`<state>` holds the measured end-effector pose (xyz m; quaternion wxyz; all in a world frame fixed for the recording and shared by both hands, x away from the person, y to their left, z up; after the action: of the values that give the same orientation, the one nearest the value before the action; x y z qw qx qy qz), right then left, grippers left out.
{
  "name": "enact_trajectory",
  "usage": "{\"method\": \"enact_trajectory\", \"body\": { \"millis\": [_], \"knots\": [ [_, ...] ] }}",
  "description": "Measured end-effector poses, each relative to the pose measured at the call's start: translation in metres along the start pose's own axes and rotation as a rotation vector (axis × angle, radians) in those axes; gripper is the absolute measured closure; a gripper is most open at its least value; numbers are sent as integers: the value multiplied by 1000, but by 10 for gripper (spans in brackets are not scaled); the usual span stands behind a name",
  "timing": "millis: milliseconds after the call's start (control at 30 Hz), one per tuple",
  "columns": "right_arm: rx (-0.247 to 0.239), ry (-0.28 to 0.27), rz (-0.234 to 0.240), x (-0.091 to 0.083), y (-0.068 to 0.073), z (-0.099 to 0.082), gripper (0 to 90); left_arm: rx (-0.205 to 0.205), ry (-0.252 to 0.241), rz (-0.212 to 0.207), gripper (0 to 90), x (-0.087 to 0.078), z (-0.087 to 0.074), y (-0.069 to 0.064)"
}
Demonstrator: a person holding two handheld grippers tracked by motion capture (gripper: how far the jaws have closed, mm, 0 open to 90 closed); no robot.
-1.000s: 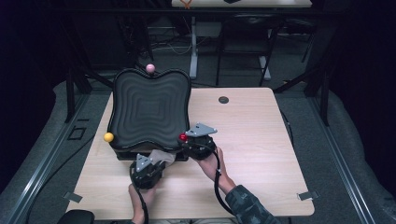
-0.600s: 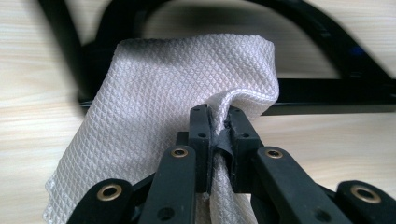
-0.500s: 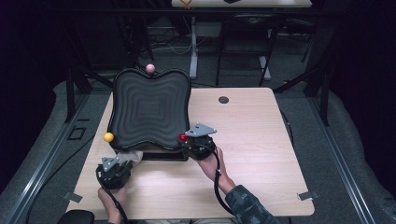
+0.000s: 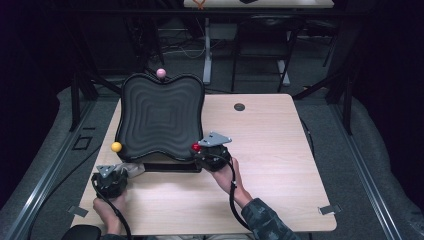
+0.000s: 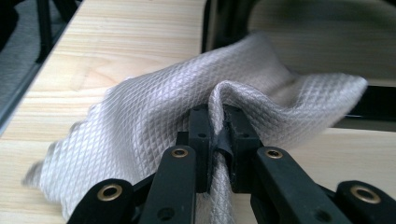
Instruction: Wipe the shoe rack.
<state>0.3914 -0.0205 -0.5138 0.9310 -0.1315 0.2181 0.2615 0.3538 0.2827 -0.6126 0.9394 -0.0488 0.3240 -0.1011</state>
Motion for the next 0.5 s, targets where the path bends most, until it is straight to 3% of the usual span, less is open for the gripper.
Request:
{"method": "enact_trajectory", "body": {
  "millis": [100, 267, 500],
  "knots": [
    [-1, -2, 2, 0, 1, 0, 596, -6, 0, 21, 828, 3, 1, 4],
    [-5, -1, 0, 0, 2, 0, 596, -21, -19, 12, 830, 4, 1, 6],
    [-9, 0, -4, 0, 2, 0, 597, -12, -67, 20, 832, -4, 6, 3]
  ]
}}
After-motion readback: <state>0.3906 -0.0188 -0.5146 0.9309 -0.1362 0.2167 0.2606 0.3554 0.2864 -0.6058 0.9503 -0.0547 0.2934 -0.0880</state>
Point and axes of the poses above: each handheld gripper's, and its own axes: x roughly forward along the jaws, z roughly out of its top, y roughly to its left, the point moved 5 cm from there along x, roughly forward along the jaws, and after that the axes turned 12 degrees about -z, right-handed, at the moved point
